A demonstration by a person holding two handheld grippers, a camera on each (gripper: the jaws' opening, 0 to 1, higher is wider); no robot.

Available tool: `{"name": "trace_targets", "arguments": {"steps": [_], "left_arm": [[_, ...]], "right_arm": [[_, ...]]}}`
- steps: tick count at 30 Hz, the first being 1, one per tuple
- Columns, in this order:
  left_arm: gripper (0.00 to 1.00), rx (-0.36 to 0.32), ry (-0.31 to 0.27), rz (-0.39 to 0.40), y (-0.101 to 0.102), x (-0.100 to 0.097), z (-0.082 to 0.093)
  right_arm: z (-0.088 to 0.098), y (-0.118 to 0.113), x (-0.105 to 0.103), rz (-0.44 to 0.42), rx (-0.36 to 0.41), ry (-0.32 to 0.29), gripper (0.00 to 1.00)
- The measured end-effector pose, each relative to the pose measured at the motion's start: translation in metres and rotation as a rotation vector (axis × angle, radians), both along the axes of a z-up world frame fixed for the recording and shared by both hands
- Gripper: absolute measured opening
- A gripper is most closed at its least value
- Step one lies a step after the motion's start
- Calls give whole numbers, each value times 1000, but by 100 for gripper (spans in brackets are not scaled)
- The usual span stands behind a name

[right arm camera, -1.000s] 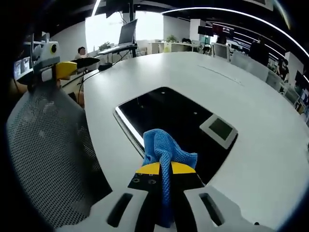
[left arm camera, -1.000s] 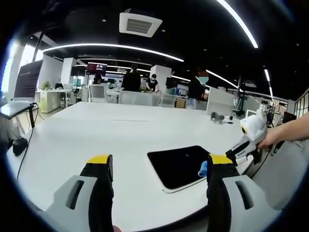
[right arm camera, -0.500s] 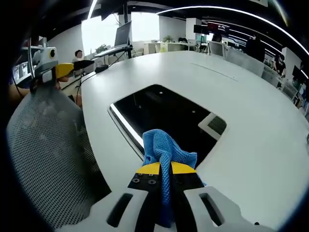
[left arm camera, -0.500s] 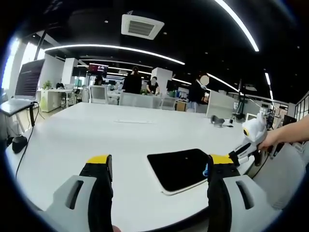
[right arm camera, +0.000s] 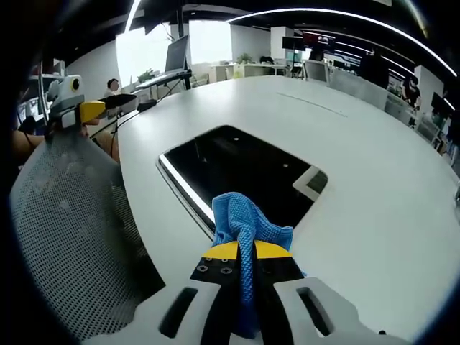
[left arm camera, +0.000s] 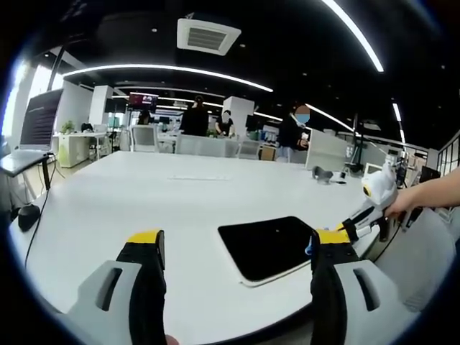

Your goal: Wipe the mirror surface with the cleaning cloth until all visible marks leave the cleaned area.

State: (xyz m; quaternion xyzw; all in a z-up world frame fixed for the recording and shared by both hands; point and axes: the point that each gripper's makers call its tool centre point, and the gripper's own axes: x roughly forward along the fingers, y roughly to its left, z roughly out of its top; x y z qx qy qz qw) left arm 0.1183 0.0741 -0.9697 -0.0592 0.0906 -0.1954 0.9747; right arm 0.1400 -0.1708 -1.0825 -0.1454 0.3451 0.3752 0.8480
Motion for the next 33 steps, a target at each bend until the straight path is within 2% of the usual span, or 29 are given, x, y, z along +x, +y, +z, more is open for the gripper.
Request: {"name": "trace_targets", "arguments": {"steps": [14,28,33], "left_arm": [[89,16,15,-4,-1,1,-3],[91,49,43,-5,-1,1,-9],[90,62,53,-12,-1,2,-11]], "right_arm": [[0,0,5,15,-6,0,0],[0,1,24,15,-2,-1,0],[-1,2,34,19,-30,-14,0]]}}
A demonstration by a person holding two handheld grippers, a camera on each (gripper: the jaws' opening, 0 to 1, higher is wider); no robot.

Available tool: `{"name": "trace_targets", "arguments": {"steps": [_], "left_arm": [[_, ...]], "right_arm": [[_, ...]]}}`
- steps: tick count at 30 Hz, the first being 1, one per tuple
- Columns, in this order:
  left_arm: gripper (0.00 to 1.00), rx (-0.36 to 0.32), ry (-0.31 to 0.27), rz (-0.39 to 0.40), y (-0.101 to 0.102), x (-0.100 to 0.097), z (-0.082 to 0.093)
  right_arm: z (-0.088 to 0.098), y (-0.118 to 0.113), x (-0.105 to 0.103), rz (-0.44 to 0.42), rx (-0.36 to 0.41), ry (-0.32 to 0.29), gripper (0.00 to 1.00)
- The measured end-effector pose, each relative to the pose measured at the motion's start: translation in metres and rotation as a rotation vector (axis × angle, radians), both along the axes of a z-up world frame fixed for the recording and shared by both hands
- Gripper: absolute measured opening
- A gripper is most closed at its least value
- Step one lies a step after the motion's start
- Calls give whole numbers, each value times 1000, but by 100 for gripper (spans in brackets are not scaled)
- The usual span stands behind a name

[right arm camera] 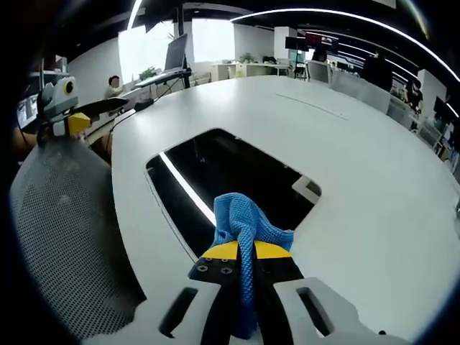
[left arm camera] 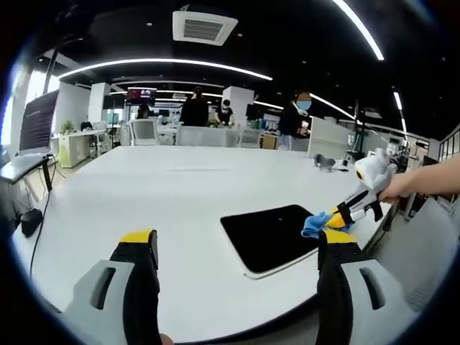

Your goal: Wipe the mirror surface with the cleaning cloth until all visible marks leave the cleaned area.

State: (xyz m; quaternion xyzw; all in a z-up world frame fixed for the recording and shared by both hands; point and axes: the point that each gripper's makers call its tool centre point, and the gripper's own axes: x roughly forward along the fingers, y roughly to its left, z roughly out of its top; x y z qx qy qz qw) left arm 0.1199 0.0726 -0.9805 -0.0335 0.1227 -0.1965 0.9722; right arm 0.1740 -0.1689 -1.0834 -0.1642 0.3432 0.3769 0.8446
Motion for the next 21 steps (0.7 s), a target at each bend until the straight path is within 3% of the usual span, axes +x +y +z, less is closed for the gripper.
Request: {"name": "trace_targets", "arguments": {"steps": [21], "left_arm": [[87,6,11,-14,-2,-1,-2]], "right_arm": [[0,1,46,-43,-27,-32,0]]}}
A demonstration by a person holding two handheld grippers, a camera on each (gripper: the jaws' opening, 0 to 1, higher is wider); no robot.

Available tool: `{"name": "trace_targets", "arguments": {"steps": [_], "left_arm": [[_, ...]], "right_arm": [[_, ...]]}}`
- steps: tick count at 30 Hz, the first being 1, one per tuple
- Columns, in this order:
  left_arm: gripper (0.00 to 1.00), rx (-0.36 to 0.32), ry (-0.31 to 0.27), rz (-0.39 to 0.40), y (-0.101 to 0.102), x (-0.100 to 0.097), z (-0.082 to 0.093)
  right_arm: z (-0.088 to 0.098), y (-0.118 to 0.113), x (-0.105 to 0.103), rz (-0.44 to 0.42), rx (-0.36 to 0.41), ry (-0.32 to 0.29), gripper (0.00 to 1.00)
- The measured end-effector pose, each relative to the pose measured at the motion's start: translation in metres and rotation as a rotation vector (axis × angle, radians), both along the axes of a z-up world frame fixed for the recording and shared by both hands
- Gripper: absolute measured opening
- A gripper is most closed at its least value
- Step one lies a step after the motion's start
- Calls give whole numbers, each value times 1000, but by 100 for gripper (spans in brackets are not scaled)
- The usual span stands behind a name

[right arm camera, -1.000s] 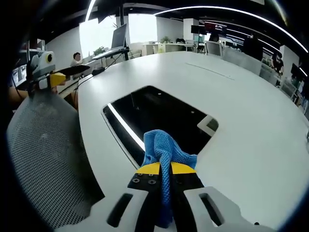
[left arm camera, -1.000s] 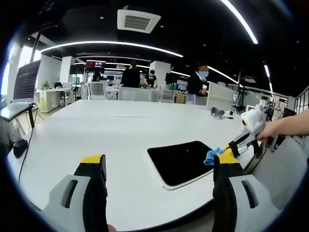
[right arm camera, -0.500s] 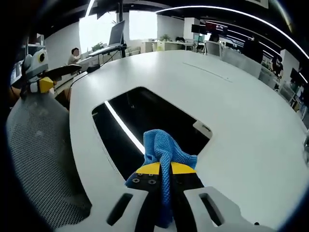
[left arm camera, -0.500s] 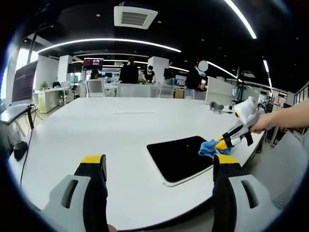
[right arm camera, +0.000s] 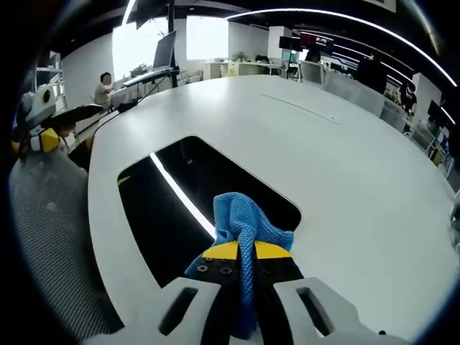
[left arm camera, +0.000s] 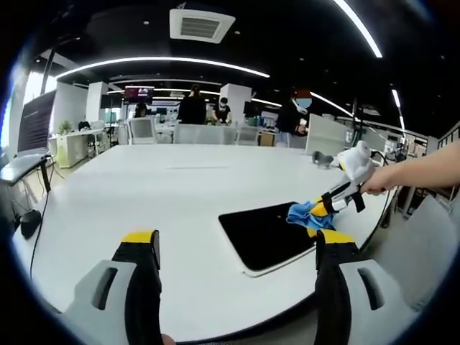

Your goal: Wipe the mirror surface with the cleaning cloth until all visible marks leave the cleaned area.

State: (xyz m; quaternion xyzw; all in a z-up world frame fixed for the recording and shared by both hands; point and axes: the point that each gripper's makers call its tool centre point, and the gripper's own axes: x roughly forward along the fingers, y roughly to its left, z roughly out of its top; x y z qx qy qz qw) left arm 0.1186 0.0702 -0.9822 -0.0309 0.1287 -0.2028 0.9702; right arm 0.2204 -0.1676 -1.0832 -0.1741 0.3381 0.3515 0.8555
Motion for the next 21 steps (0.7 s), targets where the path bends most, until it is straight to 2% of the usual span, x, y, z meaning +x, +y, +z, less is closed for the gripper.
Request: {"name": "trace_targets", "arguments": {"steps": [13,21], "left_arm": [[87,3,2,-4,0,-1,0],[87,2,3,-3,0,-1,-1]], "right_arm": [[1,1,25,-38,-11,-45,0],[1,0,37,-36,-25,-44,0]]}}
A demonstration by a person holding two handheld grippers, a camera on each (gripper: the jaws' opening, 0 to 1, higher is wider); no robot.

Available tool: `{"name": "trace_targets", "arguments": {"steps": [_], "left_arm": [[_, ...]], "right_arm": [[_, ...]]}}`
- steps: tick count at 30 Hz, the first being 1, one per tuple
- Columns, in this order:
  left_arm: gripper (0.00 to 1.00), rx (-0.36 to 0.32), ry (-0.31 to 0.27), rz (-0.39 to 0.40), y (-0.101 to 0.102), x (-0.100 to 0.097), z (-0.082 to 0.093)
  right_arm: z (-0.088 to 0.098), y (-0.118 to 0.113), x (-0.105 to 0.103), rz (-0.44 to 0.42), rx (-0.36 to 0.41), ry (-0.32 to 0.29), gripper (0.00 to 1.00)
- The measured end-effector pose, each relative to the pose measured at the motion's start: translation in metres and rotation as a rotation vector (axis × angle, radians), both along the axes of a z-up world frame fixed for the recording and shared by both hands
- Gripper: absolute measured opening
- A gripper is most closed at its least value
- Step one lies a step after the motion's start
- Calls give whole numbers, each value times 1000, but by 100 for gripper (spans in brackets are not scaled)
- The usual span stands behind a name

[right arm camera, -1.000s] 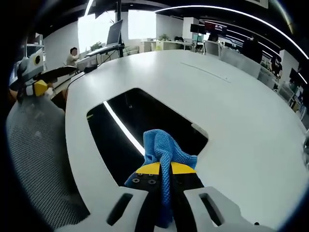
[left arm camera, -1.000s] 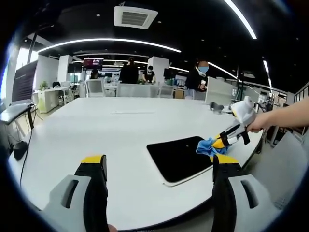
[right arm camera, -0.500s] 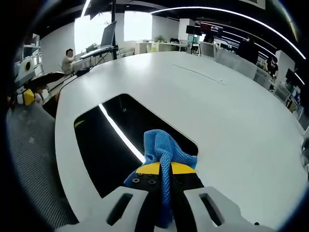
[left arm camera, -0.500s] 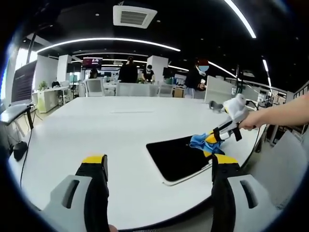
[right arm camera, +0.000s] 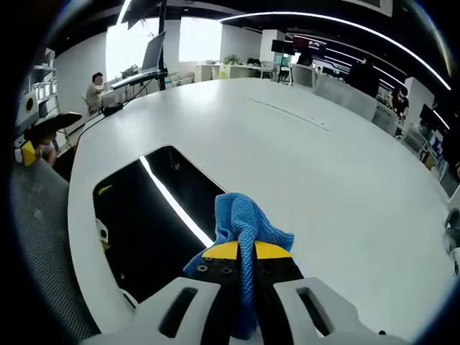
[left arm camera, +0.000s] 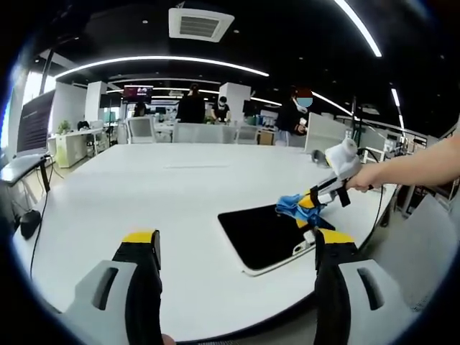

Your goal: Wipe the mirror surface with the cleaning cloth until all visible marks leave the cleaned area.

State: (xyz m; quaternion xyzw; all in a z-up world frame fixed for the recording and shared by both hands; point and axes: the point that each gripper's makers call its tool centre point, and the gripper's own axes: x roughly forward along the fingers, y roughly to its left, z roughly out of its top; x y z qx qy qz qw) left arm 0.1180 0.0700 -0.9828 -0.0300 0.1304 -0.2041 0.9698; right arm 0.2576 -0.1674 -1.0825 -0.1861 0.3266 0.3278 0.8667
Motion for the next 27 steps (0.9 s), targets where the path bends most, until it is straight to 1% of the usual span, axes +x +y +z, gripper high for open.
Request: {"name": "trace_targets", "arguments": {"steps": [11,14,24,27], "left_arm": [[87,7,13,-4,-1,0,-2],[89,3,1,12,1,1,-1],[89,5,0,8,0,0,0],[89,7,1,8,0,1,0]], "right_arm": [[-2,-2,16,-26,6,1,0],[-2,-3,18,-28,5,3,0],[-2,-1,27,-45,-8,0,0],[-2,-2,28,-55,12,10,0]]}}
